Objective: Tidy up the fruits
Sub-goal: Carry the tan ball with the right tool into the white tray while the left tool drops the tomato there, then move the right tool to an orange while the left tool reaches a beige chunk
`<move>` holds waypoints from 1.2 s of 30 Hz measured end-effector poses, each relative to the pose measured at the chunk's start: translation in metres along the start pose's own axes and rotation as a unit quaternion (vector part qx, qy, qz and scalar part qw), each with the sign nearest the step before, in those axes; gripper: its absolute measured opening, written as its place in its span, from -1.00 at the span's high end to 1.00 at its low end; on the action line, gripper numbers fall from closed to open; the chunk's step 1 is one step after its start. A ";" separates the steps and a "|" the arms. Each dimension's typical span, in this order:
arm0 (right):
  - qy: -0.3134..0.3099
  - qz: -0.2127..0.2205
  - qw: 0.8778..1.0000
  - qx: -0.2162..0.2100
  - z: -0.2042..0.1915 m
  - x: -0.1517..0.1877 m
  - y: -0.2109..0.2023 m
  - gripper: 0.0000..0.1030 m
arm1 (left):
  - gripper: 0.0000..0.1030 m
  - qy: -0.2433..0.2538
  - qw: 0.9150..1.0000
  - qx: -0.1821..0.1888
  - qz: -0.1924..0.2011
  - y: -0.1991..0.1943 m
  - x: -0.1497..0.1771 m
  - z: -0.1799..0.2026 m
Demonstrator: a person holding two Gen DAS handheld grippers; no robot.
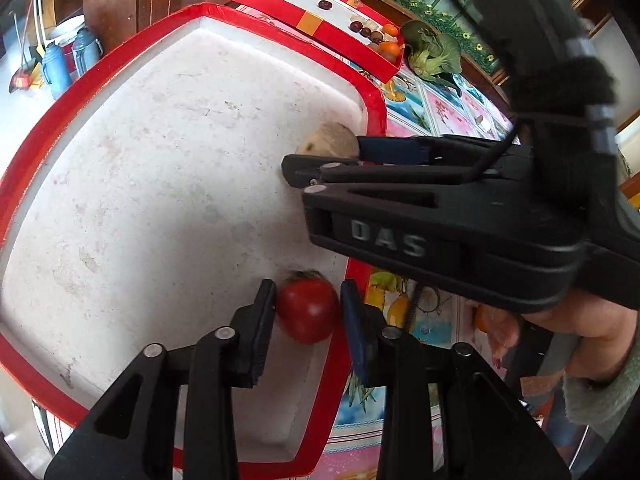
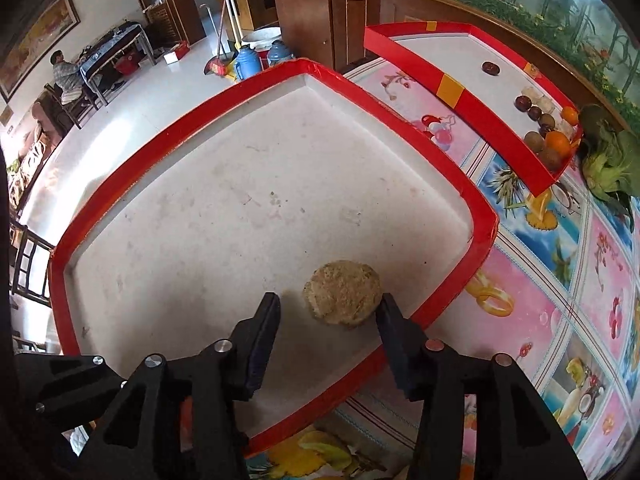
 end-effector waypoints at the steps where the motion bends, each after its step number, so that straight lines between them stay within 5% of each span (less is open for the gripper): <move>1: 0.003 0.005 1.000 -0.001 0.000 -0.001 -0.004 -0.14 | 0.18 0.000 1.000 -0.005 0.003 -0.002 0.000 -0.001; 3: 0.013 0.015 1.000 -0.002 0.003 0.000 -0.014 -0.15 | -0.02 -0.005 1.000 -0.011 0.007 -0.006 -0.001 -0.005; 11: 0.080 0.054 0.995 -0.002 0.033 0.026 -0.068 -0.38 | -0.06 -0.026 0.999 -0.004 0.019 -0.020 -0.002 -0.010; 14: 0.105 0.056 0.993 0.007 0.048 0.053 -0.083 -0.41 | -0.47 -0.025 0.999 0.002 0.025 -0.023 -0.003 -0.003; 25: 0.213 0.053 0.974 0.052 0.109 0.168 -0.133 -0.43 | -0.47 0.058 0.998 0.022 0.021 -0.035 0.009 0.056; 36: 0.300 0.042 0.950 0.072 0.144 0.229 -0.158 -0.43 | -0.47 0.129 0.990 0.051 -0.029 -0.002 0.026 0.112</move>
Point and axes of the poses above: each gripper's, at about its wrist camera, not at the fingertips, and y roughly the way its jaws point, z to its right, x to its underside, the point moved 9 cm from there along y, roughly the way its jaws point, and after that the axes turned 4 degrees about z, right-handed, at the moved point
